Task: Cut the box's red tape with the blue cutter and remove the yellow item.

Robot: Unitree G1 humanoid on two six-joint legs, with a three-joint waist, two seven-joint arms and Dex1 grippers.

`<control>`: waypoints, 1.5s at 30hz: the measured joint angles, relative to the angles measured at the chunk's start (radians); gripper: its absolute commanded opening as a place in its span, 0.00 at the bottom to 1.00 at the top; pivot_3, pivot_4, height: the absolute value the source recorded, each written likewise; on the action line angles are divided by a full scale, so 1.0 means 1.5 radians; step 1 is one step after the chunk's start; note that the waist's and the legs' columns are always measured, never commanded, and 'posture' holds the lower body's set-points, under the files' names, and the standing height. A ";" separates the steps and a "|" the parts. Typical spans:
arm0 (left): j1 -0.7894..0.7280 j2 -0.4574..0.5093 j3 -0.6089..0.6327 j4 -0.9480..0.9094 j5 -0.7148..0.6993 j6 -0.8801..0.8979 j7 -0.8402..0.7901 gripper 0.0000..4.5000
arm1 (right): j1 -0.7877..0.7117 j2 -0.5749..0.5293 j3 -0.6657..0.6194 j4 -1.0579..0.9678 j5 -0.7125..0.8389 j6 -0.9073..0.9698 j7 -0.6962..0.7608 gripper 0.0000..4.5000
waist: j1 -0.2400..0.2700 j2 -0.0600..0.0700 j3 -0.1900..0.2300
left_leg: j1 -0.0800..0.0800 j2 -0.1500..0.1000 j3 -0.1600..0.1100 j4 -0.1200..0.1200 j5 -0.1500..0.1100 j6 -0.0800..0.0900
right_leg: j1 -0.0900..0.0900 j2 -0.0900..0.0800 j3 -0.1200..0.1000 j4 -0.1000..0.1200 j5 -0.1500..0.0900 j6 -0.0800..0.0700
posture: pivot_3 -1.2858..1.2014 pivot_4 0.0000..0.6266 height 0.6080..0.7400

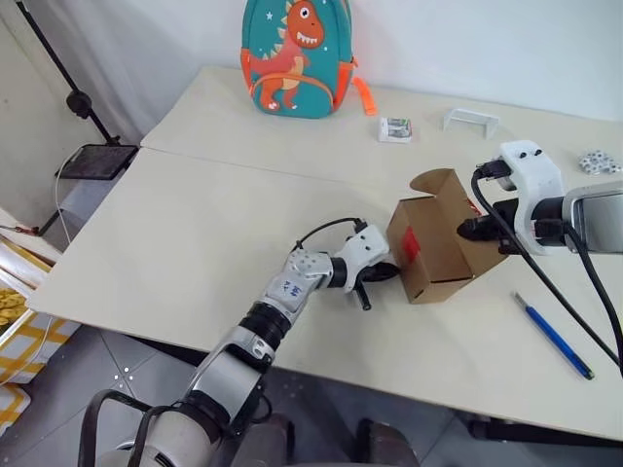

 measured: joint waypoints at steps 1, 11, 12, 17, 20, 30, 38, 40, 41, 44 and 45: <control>0.000 0.000 0.001 0.002 0.001 -0.001 0.000 0.00 | 0.003 -0.001 0.000 -0.001 0.000 -0.004 0.000 0.00 | 0.000 0.000 0.000 | 0.000 0.000 0.000 0.000 0.000 0.000 | 0.000 0.000 0.000 0.000 0.000 0.000 | 0.52 0.24 1.00; 0.014 0.004 0.015 -0.020 0.000 0.003 -0.014 0.00 | 0.014 0.005 0.002 -0.023 0.001 -0.033 -0.033 0.00 | -0.004 0.000 0.000 | 0.000 0.001 0.001 0.000 0.000 0.000 | 0.000 0.000 -0.001 0.000 0.000 0.000 | 0.52 0.24 1.00; 0.021 0.008 0.016 -0.032 -0.001 0.004 -0.022 0.00 | 0.015 0.006 0.002 -0.023 0.002 -0.035 -0.033 0.00 | -0.005 0.000 0.000 | 0.000 0.001 0.001 0.000 0.000 0.000 | 0.000 0.000 -0.001 0.000 0.000 0.000 | 0.52 0.24 1.00; 0.058 0.066 0.028 -0.141 -0.047 0.034 -0.114 0.00 | 0.014 0.012 0.004 -0.025 0.003 -0.041 -0.042 0.00 | -0.016 0.000 0.000 | 0.000 0.002 0.001 0.000 0.000 0.000 | 0.000 0.000 -0.001 0.000 0.000 0.000 | 0.52 0.24 1.00; 0.067 0.123 0.053 -0.221 -0.097 0.063 -0.187 0.00 | 0.014 0.018 0.004 -0.024 0.003 -0.048 -0.050 0.00 | -0.022 0.000 0.000 | 0.000 0.002 0.000 0.000 0.001 -0.001 | 0.000 0.000 -0.002 0.000 0.000 0.000 | 0.52 0.24 1.00; -0.066 0.082 0.112 -0.241 -0.164 0.115 -0.164 0.00 | 0.010 0.040 0.006 -0.023 0.004 -0.052 -0.073 0.00 | -0.020 -0.002 0.001 | -0.001 0.001 0.000 0.001 0.001 -0.001 | 0.000 0.000 -0.002 0.000 0.001 0.001 | 0.52 0.24 1.00; -0.118 0.020 0.072 -0.075 -0.095 0.045 -0.107 0.00 | 0.007 0.047 0.007 -0.021 0.003 -0.055 -0.078 0.00 | -0.024 -0.002 0.001 | 0.001 0.002 0.001 -0.001 0.001 -0.001 | -0.001 0.001 -0.003 0.002 0.001 0.002 | 0.52 0.24 1.00; -0.124 0.016 0.056 -0.056 -0.071 0.037 -0.096 0.00 | 0.005 0.048 0.007 -0.021 0.003 -0.053 -0.081 0.00 | -0.023 -0.002 0.001 | 0.001 0.002 0.002 -0.001 0.001 -0.001 | -0.001 0.001 -0.003 0.002 0.001 0.002 | 0.52 0.24 1.00; -0.123 0.015 0.050 -0.055 -0.064 0.037 -0.095 0.00 | 0.004 0.049 0.007 -0.020 0.003 -0.053 -0.083 0.00 | -0.023 -0.002 0.001 | 0.001 0.002 0.001 -0.001 0.001 -0.001 | -0.001 0.001 -0.003 0.002 0.001 0.002 | 0.52 0.24 1.00; -0.121 0.017 0.048 -0.058 -0.057 0.037 -0.099 0.00 | 0.004 0.049 0.007 -0.020 0.004 -0.053 -0.086 0.00 | -0.023 -0.003 0.001 | 0.001 0.002 0.001 -0.001 0.001 -0.001 | -0.001 0.001 -0.003 0.002 0.001 0.002 | 0.52 0.24 1.00; -0.119 0.019 0.047 -0.061 -0.054 0.037 -0.100 0.00 | 0.008 0.049 0.006 -0.020 0.003 -0.055 -0.086 0.00 | -0.023 -0.003 0.001 | 0.001 0.002 0.001 -0.001 0.001 -0.001 | -0.001 0.001 -0.003 0.002 0.001 0.002 | 0.52 0.24 1.00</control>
